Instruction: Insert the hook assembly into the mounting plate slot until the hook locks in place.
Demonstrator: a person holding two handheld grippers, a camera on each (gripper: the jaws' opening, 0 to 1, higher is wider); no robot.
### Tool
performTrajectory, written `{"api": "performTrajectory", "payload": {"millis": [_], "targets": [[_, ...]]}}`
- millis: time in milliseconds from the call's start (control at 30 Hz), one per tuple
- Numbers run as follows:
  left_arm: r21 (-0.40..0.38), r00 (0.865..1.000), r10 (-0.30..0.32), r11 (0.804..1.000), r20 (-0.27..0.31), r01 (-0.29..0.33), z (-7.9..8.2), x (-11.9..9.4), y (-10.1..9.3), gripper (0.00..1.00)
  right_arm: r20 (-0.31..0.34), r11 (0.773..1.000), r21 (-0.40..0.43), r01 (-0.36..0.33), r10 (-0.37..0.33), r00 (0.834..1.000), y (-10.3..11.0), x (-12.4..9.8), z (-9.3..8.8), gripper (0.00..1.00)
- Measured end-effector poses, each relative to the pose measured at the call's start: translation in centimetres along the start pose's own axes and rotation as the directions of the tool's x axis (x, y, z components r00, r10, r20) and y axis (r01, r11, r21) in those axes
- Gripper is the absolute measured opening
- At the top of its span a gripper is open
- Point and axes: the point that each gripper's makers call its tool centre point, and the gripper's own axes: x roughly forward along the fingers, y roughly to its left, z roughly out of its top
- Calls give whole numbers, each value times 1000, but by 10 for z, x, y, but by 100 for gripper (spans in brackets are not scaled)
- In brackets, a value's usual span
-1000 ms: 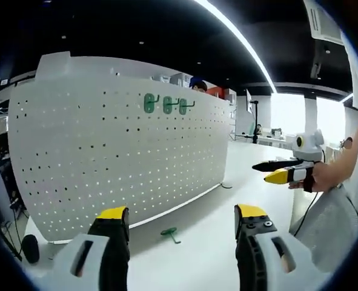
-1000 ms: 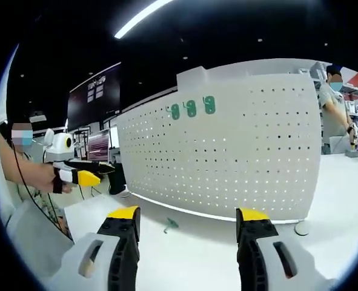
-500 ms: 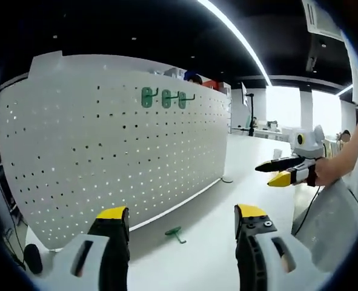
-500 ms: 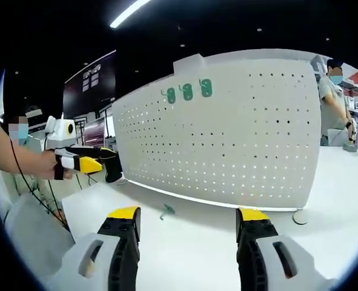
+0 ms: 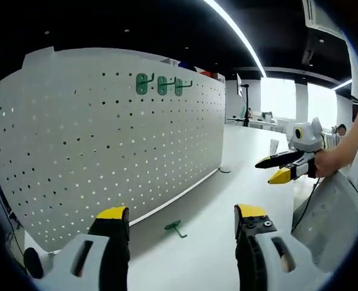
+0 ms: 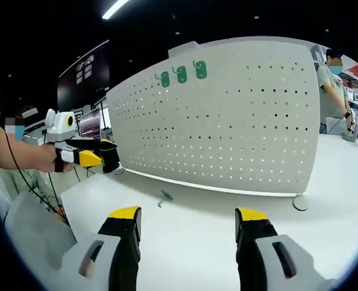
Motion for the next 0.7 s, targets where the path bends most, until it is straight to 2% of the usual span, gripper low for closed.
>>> {"api": "performTrajectory", "payload": {"millis": [467,700], "targets": [[16,998,-29,999,-49,29,-8,6,0,72,-10,1000,11,-3,3,1000,0,0,-3,60],[53,993,-64,996,-102,69,-12,15,2,72,-13,1000,6,-8,8,1000,1,1,-4,60]]}}
